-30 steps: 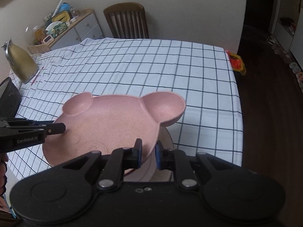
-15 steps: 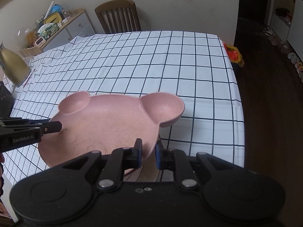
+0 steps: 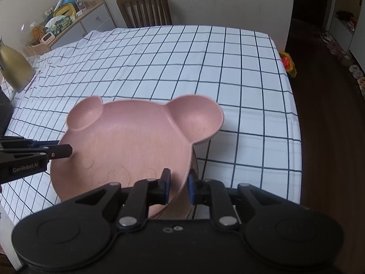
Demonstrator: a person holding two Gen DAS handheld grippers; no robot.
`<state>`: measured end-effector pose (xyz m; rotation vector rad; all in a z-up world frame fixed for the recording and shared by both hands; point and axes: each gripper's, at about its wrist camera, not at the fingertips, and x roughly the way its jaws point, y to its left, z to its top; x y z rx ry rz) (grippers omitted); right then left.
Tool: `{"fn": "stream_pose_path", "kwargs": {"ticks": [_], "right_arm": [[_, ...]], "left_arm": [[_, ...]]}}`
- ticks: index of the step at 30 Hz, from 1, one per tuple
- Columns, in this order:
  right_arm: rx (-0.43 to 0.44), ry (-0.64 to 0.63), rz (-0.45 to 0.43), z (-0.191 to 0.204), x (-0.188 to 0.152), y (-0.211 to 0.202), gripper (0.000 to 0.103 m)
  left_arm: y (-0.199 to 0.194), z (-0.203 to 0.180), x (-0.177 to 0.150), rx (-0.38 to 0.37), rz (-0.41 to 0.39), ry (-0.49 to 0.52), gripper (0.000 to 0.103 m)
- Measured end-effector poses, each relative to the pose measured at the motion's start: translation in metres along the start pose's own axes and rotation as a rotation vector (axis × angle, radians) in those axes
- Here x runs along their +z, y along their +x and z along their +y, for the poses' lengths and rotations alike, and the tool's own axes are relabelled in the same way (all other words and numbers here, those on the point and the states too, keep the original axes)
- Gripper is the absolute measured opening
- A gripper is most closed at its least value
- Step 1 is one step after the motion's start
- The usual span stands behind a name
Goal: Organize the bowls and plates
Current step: 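Lower the bear plate onto the white plates and open both grippers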
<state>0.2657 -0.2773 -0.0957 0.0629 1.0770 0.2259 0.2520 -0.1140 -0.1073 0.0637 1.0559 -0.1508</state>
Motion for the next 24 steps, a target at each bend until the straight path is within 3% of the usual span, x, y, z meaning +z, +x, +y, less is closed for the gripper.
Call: {"fn": "stream_pose_path", "kwargs": {"ticks": [12, 24], "right_arm": [[-0.03, -0.02, 0.029, 0.005, -0.002, 0.002, 0.023], [-0.052, 0.012, 0.003, 0.018, -0.014, -0.025, 0.043]], "left_arm": [[0.002, 0.002, -0.003, -0.001, 0.023, 0.027, 0.017], [-0.024, 0.007, -0.016, -0.041, -0.004, 0.045, 0.017]]}}
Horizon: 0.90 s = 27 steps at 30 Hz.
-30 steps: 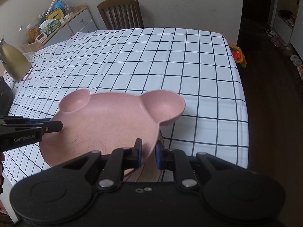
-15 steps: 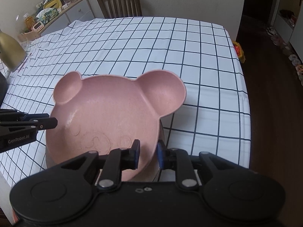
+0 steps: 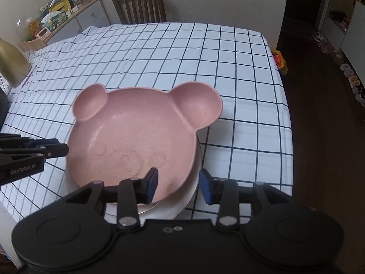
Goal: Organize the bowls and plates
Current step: 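Lower the bear plate onto the white plates and open both grippers, then move both grippers to the rim of the stacked pink bowls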
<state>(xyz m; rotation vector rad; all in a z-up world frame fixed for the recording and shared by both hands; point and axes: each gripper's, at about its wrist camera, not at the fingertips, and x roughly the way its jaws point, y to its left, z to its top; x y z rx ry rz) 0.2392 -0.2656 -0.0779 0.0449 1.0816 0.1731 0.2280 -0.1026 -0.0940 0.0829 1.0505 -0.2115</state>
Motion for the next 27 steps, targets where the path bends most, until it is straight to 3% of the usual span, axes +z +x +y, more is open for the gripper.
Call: {"fn": "stream_pose_path", "kwargs": {"ticks": [4, 8, 17, 19, 21, 27], "right_arm": [[-0.008, 0.025, -0.031, 0.01, -0.005, -0.015, 0.052], [-0.014, 0.07, -0.064, 0.02, -0.014, -0.034, 0.061], [-0.009, 0.139, -0.162, 0.035, -0.03, -0.083, 0.083], [0.001, 0.143, -0.183, 0.035, -0.032, -0.09, 0.088], [0.008, 0.14, -0.207, 0.036, -0.035, -0.097, 0.093], [0.031, 0.108, -0.231, 0.032, -0.047, -0.105, 0.099]], "left_arm": [[-0.015, 0.002, -0.006, -0.027, -0.019, 0.009, 0.018], [-0.032, 0.004, -0.012, -0.07, -0.058, 0.029, 0.026], [-0.065, 0.002, -0.026, -0.129, -0.108, 0.043, 0.028], [-0.072, 0.001, -0.029, -0.131, -0.117, 0.033, 0.036], [-0.078, 0.0, -0.031, -0.117, -0.135, 0.024, 0.059], [-0.09, -0.012, -0.039, -0.079, -0.15, -0.026, 0.063]]}}
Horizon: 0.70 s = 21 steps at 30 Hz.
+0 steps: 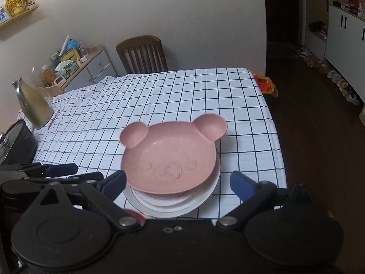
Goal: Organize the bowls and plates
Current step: 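Move both grippers to the rim of the stacked pink bowls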
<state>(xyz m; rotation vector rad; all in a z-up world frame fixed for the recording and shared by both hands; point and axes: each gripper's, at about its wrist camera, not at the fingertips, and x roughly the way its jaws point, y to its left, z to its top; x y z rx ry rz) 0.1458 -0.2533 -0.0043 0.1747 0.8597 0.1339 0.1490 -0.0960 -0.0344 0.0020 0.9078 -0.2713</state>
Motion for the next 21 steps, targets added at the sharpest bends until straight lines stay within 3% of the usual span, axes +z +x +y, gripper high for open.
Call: {"fn": "stream_pose_path", "kwargs": {"ticks": [5, 13, 21], "right_arm": [[-0.004, -0.028, -0.008, -0.007, -0.01, -0.01, 0.102], [0.061, -0.057, 0.031, -0.011, -0.028, -0.012, 0.103], [0.101, 0.044, 0.173, -0.018, -0.049, 0.016, 0.099]], "left_arm": [[-0.01, -0.015, -0.009, 0.03, -0.017, -0.053, 0.079], [-0.01, -0.021, -0.032, 0.072, 0.027, -0.145, 0.079], [0.007, -0.017, -0.063, 0.083, 0.132, -0.226, 0.079]]}}
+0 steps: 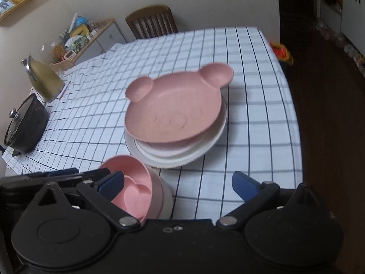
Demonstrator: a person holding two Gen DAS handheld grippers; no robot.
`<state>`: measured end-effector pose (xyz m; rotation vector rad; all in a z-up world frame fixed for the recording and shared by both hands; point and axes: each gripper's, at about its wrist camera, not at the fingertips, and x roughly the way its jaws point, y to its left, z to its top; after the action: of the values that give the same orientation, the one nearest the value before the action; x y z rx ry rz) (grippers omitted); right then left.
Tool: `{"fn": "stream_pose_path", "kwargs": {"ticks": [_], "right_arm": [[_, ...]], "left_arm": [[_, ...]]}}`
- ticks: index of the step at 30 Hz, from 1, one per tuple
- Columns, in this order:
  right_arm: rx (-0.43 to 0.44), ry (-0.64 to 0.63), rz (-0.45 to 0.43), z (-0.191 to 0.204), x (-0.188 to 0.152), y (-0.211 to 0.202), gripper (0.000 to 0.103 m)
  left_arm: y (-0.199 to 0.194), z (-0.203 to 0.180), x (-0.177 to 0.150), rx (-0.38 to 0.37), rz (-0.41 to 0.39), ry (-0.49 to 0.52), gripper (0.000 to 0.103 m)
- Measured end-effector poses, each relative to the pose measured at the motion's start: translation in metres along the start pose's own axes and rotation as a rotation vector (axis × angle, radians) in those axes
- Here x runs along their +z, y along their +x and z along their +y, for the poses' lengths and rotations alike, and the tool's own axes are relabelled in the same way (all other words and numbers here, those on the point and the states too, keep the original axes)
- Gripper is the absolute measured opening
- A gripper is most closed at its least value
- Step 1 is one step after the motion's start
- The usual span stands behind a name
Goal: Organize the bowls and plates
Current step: 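Move both grippers to the rim of the stacked pink bowls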
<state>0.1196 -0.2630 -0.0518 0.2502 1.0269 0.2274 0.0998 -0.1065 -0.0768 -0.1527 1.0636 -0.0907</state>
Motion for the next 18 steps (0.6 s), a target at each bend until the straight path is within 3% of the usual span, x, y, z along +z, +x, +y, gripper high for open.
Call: {"fn": "stream_pose_path", "kwargs": {"ticks": [10, 18], "right_arm": [[0.046, 0.172, 0.115, -0.009, -0.015, 0.034, 0.082], [0.044, 0.182, 0.15, 0.0, -0.02, 0.05, 0.07]], "left_arm": [[0.028, 0.011, -0.023, 0.022, 0.085, -0.059, 0.079], [0.035, 0.016, -0.024, 0.007, 0.098, -0.109, 0.079]]}}
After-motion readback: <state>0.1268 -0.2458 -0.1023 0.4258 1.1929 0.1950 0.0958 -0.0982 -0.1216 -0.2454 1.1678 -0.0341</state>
